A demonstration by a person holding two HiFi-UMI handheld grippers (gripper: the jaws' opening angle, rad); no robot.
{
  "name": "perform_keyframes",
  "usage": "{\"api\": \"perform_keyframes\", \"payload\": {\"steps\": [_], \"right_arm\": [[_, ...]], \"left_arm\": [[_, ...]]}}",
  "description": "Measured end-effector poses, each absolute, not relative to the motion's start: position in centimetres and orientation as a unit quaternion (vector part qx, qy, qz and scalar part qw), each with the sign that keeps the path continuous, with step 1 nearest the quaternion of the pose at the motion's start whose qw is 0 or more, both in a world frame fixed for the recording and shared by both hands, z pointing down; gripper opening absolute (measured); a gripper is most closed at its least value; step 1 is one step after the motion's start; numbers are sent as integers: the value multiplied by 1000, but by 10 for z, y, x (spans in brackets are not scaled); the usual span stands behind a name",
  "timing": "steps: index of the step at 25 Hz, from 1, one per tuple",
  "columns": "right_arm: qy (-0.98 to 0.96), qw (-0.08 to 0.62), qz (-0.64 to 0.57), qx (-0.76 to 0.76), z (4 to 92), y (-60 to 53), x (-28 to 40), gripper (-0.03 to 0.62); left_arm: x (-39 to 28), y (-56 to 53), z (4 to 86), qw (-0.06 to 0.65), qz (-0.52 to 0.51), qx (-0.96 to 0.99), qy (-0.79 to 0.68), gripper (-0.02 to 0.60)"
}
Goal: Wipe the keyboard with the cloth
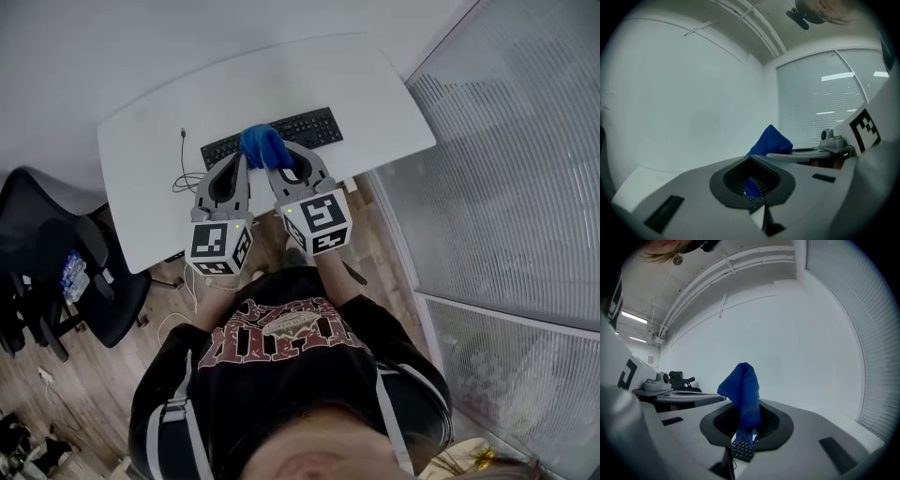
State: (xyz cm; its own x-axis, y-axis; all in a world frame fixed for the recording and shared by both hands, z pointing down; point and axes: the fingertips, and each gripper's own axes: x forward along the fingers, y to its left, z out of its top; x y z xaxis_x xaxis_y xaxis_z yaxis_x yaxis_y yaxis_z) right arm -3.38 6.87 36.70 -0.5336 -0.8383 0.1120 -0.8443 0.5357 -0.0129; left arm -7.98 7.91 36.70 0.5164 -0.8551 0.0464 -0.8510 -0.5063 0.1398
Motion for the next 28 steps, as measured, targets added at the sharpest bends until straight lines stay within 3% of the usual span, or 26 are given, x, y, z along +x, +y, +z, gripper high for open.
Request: {"api": "perform_keyframes", "payload": {"steps": [13, 28], "right_arm": [[-904, 51, 33, 424, 364, -6, 14, 64], [-910, 60, 50, 407, 385, -43, -7, 64]], "left_arm": [[-32, 10, 366, 75, -13, 833, -548, 34], [-62, -24, 385, 86, -2, 817, -570, 34]]}}
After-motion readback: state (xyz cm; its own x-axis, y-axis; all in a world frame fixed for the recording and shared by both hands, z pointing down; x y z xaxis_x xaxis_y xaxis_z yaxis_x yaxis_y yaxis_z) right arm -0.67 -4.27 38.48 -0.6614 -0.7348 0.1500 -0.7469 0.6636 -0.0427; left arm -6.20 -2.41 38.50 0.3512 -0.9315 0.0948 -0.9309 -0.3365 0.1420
